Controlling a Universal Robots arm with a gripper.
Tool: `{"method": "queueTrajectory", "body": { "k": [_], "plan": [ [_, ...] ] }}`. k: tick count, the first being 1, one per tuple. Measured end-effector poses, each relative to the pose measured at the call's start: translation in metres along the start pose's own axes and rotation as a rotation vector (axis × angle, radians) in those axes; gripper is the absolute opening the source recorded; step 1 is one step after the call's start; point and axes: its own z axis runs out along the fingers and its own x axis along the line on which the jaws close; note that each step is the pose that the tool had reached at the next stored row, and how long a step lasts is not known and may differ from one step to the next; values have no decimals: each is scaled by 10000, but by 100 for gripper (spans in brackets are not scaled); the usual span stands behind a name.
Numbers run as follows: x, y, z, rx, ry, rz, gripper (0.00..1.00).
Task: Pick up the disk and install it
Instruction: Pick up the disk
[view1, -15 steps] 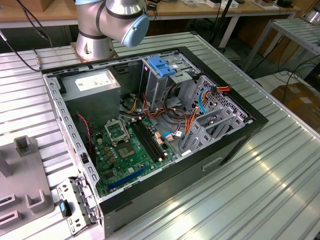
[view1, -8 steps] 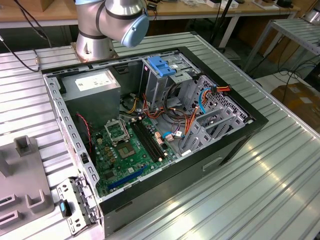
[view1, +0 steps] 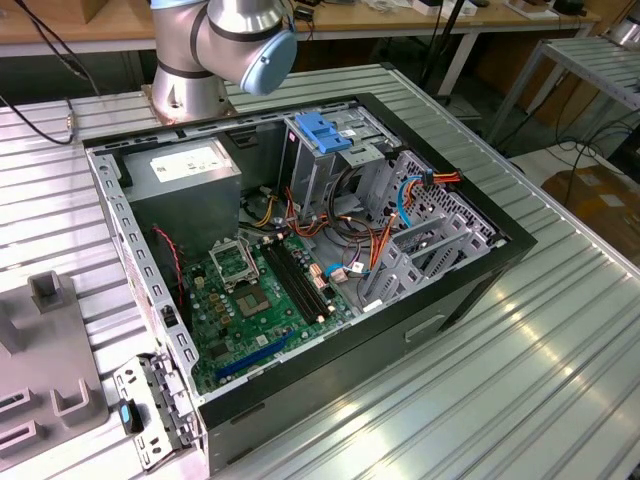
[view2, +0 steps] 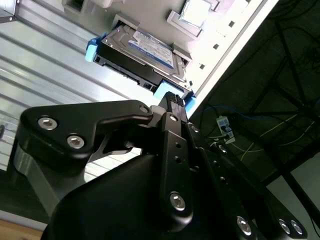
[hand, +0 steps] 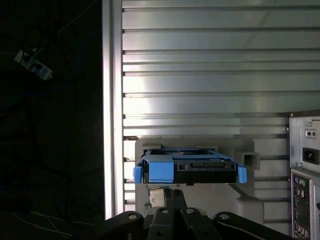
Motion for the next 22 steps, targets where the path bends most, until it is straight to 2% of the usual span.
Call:
{"method": "queueTrajectory", "body": {
  "k": [13,17,22],
  "plan": [
    [1,4,0,0,0,-30,11],
    [1,4,0,0,-4,-258,11],
    [1,4,0,0,-10,-735,11]
  ]
}}
